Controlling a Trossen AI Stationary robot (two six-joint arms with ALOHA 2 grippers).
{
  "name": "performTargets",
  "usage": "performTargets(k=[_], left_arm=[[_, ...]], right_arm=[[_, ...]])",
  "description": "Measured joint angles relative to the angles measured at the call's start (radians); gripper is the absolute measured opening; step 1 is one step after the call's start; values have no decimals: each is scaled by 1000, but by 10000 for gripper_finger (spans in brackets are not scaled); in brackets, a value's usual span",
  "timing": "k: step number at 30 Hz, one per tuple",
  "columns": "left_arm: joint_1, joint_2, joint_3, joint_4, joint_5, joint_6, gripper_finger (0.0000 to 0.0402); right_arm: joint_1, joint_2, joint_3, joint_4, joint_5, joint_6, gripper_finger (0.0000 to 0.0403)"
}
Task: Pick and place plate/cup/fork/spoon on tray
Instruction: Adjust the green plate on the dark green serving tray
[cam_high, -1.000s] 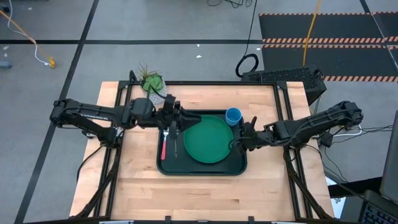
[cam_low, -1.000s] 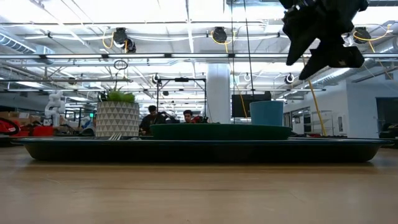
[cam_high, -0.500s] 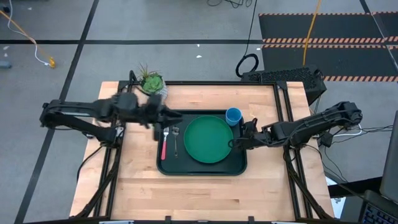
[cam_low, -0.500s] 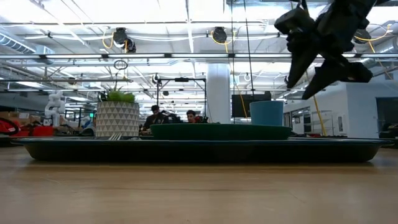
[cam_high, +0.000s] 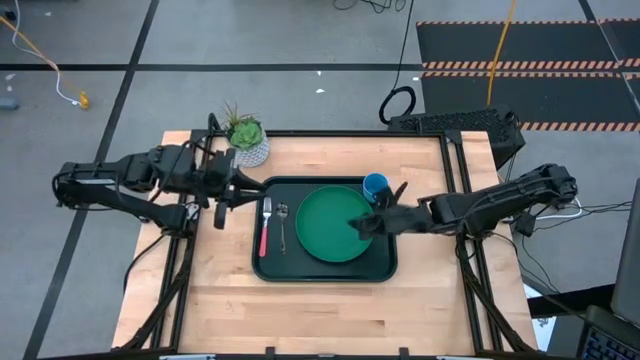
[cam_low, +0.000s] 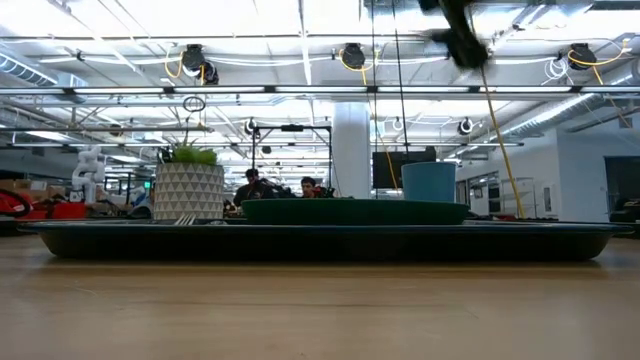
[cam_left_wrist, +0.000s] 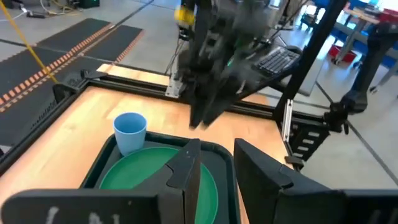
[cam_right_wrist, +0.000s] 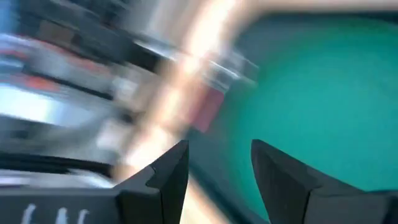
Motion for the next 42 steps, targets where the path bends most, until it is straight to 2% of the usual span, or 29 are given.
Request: performTargets(k=[5, 13, 16, 18, 20, 22, 27, 29, 31, 33, 36, 38, 42], left_arm=[[0, 0, 0, -5, -5, -48, 99], [1, -31, 0, -57, 20, -85, 99], [6, -42, 0, -55, 19, -86, 99], [10, -47, 0, -52, 19, -90, 99], [10, -55, 0, -56, 20, -102, 99], [10, -62, 0, -53, 19, -118, 99], [10, -88, 0, -60, 19, -166, 99], [10, -97, 0, -67, 19, -172, 99], [10, -106, 0, -83, 19, -172, 99], [9, -109, 0, -105, 19, -173, 99], [10, -109, 0, -126, 18, -175, 99], [10, -105, 0, -129, 18, -175, 99], [10, -104, 0, -146, 18, -171, 99]], right_arm=[[3, -7, 228, 318, 101, -345, 167], [2, 92, 756, 306, 150, -988, 167], [-14, 161, 901, 397, 95, -1231, 167], [-50, 208, 976, 405, 60, -1292, 167], [-98, 253, 1042, 354, 9, -1287, 167], [-150, 299, 1116, 229, -36, -1260, 167], [-241, 423, 1332, -194, -58, -1207, 167], [-270, 452, 1373, -405, -82, -1151, 167], [-286, 453, 1341, -574, -137, -1093, 167], [-286, 473, 1301, -758, -159, -1062, 167], [-269, 507, 1222, -941, -171, -1014, 167], [-256, 512, 1144, -984, -193, -952, 167], [-232, 485, 931, -967, -296, -700, 167]])
